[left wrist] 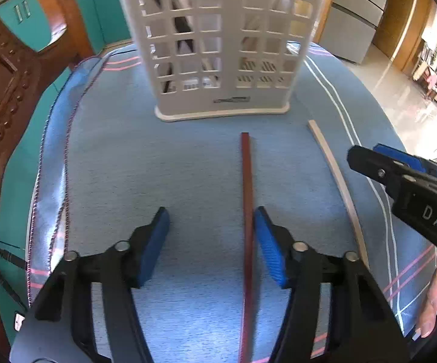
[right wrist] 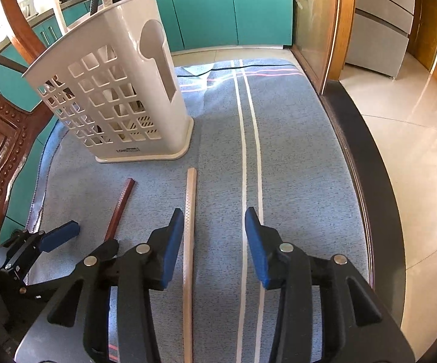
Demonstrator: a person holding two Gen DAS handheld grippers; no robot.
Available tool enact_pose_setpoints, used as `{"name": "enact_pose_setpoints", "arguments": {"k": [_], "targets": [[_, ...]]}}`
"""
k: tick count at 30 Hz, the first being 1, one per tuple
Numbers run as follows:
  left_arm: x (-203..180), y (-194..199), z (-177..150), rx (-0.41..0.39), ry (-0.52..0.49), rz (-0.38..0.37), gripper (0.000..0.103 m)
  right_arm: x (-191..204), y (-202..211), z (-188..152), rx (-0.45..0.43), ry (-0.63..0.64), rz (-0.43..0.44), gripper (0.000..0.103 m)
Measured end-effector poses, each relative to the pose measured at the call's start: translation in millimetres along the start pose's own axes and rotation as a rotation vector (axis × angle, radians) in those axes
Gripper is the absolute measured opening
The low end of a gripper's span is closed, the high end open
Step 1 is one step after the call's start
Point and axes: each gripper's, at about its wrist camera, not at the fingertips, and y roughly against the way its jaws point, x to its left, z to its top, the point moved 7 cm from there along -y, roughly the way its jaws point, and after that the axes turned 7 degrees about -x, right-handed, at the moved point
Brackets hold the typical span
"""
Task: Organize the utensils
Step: 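Move the left tool to the red-brown strip while the right tool approaches the last beige strip, then close the left tool on the red-brown strip while the right tool closes on the beige strip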
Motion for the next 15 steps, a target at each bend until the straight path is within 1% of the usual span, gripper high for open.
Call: {"name": "enact_pose_setpoints", "arguments": {"k": [1, 3, 7, 15], "targets": [[5, 1, -1, -0.001, 0.009, 0.005, 0.049, 0, 0, 0, 0.0, 0.0, -0.001, 0.042], [13, 0, -1, -0.001, 0.03, 0.017, 0.046, -1, 0, 0, 0.0, 0.0, -0.004, 0.042], [23, -1, 0, 0.0, 0.047, 0.028, 0.046, 1, 0, 0, 0.002, 0.008, -0.003, 0.042], [19, 4, 1, 0.0, 0.041, 0.037, 0.048, 11, -3, -4, 0.008, 0.042, -0.003, 0.042]]}}
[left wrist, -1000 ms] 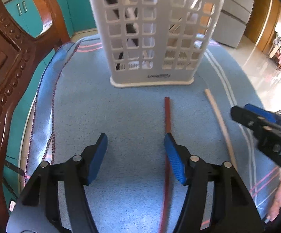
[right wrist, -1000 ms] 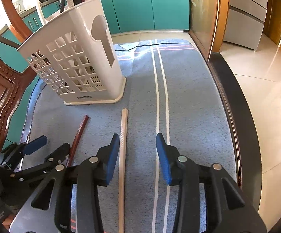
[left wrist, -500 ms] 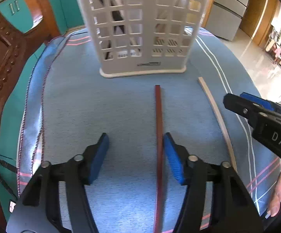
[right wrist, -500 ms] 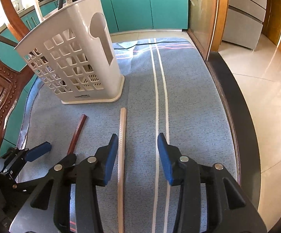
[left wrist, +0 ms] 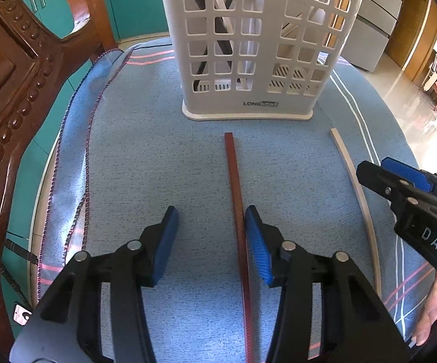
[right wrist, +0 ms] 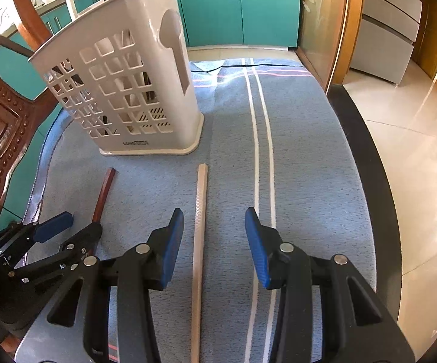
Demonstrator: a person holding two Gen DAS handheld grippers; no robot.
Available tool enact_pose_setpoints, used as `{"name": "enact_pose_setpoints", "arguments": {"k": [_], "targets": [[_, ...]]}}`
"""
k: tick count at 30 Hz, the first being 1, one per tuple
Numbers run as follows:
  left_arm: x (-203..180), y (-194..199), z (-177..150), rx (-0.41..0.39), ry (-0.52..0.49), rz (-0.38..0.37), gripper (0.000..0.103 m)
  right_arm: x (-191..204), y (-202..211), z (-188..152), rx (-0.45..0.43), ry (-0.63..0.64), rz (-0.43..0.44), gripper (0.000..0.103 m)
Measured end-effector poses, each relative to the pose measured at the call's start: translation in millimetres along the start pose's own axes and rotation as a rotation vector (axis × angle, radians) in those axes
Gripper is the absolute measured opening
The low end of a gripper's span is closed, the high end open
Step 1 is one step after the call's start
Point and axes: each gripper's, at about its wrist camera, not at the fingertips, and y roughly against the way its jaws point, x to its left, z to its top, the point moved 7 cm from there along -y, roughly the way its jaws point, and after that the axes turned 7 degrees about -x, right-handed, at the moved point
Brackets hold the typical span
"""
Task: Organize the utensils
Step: 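Close the left tool on the red-brown strip while the right tool closes on the beige strip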
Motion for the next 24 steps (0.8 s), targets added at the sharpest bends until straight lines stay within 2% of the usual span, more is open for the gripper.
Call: {"name": "enact_pose_setpoints", "arguments": {"k": [10, 14, 17, 21, 22, 23, 24], "targets": [[-1, -1, -1, 0.002, 0.005, 0.004, 0.054, 9, 0, -1, -0.01, 0.029, 0.004, 0.042], [3, 0, -2, -0.001, 0.002, 0.001, 0.054, 14, 1, -2, -0.012, 0.041, 0.012, 0.042], [6, -1, -3, -0.005, 0.008, -0.01, 0.05, 15, 2, -1, -0.021, 0.045, 0.012, 0.042], [14, -1, -1, -0.013, 0.034, -0.015, 0.026, 13, 3, -1, -0.021, 0.035, 0.011, 0.042], [19, -1, 0, -0.011, 0.052, -0.017, 0.016, 13, 4, -1, -0.022, 0.034, 0.012, 0.042], [25, -2, 2, -0.009, 0.069, -0.021, 0.011, 13, 5, -1, -0.024, 0.034, 0.013, 0.042], [28, -2, 2, -0.007, 0.087, -0.028, 0.01, 13, 7, 0, -0.028, 0.035, 0.015, 0.042]]}}
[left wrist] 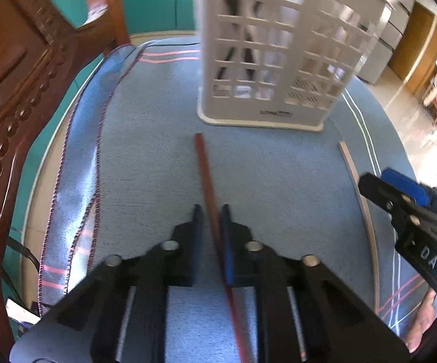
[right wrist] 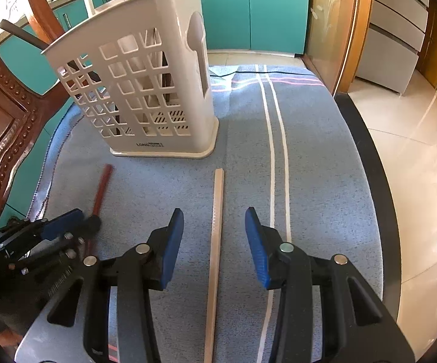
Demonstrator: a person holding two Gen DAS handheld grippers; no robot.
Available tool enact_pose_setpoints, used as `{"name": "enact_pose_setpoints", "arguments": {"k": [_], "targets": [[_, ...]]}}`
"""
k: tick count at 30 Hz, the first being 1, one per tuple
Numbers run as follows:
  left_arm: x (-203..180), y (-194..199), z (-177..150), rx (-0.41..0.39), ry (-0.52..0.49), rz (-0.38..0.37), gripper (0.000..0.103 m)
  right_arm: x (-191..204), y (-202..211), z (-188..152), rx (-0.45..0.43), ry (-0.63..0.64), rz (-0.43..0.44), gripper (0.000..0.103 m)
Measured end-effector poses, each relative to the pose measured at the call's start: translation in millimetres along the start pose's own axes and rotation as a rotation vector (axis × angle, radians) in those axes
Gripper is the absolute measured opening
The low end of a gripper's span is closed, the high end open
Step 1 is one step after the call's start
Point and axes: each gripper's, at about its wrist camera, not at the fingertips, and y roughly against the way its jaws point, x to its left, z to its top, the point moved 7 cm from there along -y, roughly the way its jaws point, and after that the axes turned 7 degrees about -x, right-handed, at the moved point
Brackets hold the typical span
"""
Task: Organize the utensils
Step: 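Close the left tool on the red-brown strip while the right tool closes on the beige strip, then lift both held strips upright and carry them above the white holder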
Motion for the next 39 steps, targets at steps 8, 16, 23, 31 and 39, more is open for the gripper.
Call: {"name": "enact_pose_setpoints", "arguments": {"k": [8, 16, 23, 31, 39], "targets": [[8, -2, 2, -0.001, -0.013, 0.006, 0.014, 7, -7, -8, 0.045, 0.06, -0.029, 0.042], [-17, 4, -1, -0.01, -0.042, 0.027, 0.019, 11, -19, -18, 0.077, 0.116, -0.065, 0.042], [-23, 6, -3, -0.02, -0.034, 0.033, 0.011, 10, -18, -17, 0.072, 0.105, -0.032, 0.028], [-14, 32, 16, -0.101, 0.024, -0.025, 0.007, 18, 0, -4, 0.017, 0.071, 0.08, 0.006], [-13, 170, 74, -0.42, 0.045, -0.147, 0.007, 23, 119, 55, -0.242, 0.046, 0.268, 0.006]]}}
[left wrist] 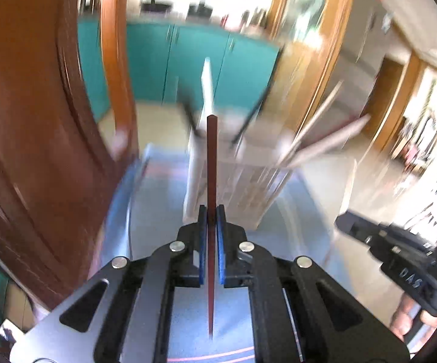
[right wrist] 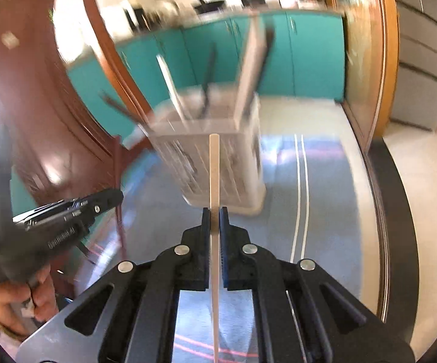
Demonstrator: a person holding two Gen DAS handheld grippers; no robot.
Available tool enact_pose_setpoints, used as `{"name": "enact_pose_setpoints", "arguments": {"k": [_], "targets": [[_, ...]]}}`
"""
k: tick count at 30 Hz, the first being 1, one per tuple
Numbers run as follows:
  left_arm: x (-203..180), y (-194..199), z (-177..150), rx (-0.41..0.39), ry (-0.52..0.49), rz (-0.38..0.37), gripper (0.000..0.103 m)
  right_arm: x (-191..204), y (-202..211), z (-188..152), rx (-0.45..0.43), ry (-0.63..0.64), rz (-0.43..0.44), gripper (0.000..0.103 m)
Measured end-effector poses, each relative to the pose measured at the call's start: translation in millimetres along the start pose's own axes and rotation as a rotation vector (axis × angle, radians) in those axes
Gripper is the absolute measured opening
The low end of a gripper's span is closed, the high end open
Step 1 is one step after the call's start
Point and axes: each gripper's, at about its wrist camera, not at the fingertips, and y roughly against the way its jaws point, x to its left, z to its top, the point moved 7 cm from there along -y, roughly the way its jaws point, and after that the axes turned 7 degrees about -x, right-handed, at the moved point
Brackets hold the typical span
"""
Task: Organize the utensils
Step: 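Lift both held strips upright and carry them above the white holder, then lower both strips into the holder and open both tools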
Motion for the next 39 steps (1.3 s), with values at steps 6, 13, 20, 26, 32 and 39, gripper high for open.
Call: {"name": "enact_pose_setpoints", "arguments": {"k": [6, 13, 20, 26, 32, 39], "targets": [[-8, 71, 110, -0.399, 0.027, -0.015, 0.007, 23, 77, 86, -0.272, 0.011, 0.067, 0.006], [13, 4, 134, -0.491, 0.061, 0.081, 0.007, 14, 102, 159, -0.619, -0.002, -0.026, 0.006], [12, -63, 113, -0.369, 0.031, 0.096, 0.007, -11, 14, 134, -0.511, 0.011, -0.11, 0.006], [2, -63, 103, -0.332, -0.002, 0.092, 0.007, -1, -21, 114, -0.418, 0.051, -0.113, 0.007], [-4, -22, 94, -0.374, -0.038, 0.08, 0.026, 13, 16, 107, -0.483, 0.048, -0.116, 0.045], [0, 34, 44, -0.46, -0.117, 0.136, 0.067, 14, 79, 94, -0.606, 0.031, -0.127, 0.079]]}}
